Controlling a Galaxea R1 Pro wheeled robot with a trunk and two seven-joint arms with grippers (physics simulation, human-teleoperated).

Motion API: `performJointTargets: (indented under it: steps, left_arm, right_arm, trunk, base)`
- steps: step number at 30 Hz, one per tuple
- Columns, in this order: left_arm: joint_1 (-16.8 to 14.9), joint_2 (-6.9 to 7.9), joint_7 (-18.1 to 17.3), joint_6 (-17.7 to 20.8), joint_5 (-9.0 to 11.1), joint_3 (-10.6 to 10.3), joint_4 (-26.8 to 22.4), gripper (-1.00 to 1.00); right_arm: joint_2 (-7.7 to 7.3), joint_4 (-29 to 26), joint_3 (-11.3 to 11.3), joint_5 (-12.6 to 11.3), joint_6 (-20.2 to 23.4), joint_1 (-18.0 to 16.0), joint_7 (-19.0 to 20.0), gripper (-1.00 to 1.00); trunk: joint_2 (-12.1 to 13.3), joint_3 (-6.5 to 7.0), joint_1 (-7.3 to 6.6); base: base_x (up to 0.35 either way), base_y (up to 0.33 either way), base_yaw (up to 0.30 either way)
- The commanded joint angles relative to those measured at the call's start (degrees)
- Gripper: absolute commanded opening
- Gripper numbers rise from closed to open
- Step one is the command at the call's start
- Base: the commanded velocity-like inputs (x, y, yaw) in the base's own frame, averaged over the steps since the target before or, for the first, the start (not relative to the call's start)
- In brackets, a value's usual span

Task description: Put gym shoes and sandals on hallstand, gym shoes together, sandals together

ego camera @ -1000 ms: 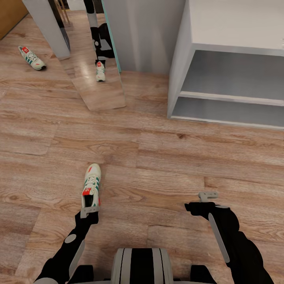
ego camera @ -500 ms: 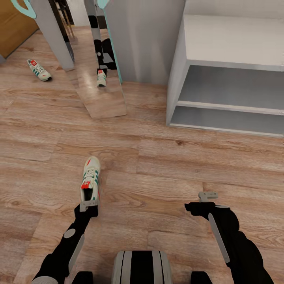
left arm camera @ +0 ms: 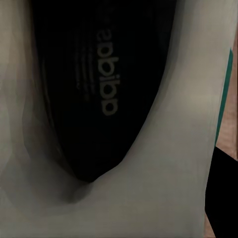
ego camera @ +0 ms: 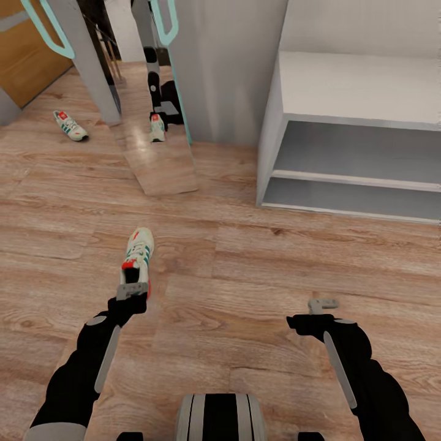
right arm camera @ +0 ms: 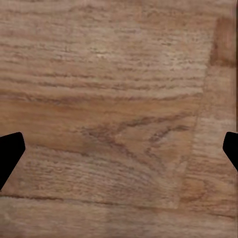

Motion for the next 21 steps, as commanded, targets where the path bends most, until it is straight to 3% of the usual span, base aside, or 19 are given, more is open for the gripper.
performJointTargets:
  steps: [1,6,8,21]
  left_arm:
    - [-0.01,-0.01,-0.03,2.36,-0.03,-0.03,-0.40,-1.00]
    - [0.19,-0.01,-0.02,10.12,-0.35,-0.30,-0.95,-1.00]
    - [0.37,-0.01,0.03,11.51,-0.48,-0.37,-1.00,-1.00]
    - [0.59,-0.19,0.14,15.22,-0.67,-0.79,-1.02,-1.00]
  right_arm:
    - [0.00,0.00,-0.01,0.00,0.00,0.05,0.03,1.00]
    - [0.00,0.00,-0.03,-0.02,0.00,0.13,0.09,1.00]
    - [0.00,0.03,-0.03,-0.05,0.00,0.13,0.11,1.00]
    - [-0.10,0.08,0.05,-0.09,0.00,0.14,0.16,1.00]
  trunk:
    - [0.02,0.23,-0.02]
    - [0.08,1.34,-0.15]
    - [0.11,1.78,-0.20]
    - [0.28,4.66,-0.54]
  base:
    - [0.000,0.000,0.000]
    - [0.000,0.000,0.000]
    - [0.000,0.000,0.000]
    - [0.000,0.000,0.000]
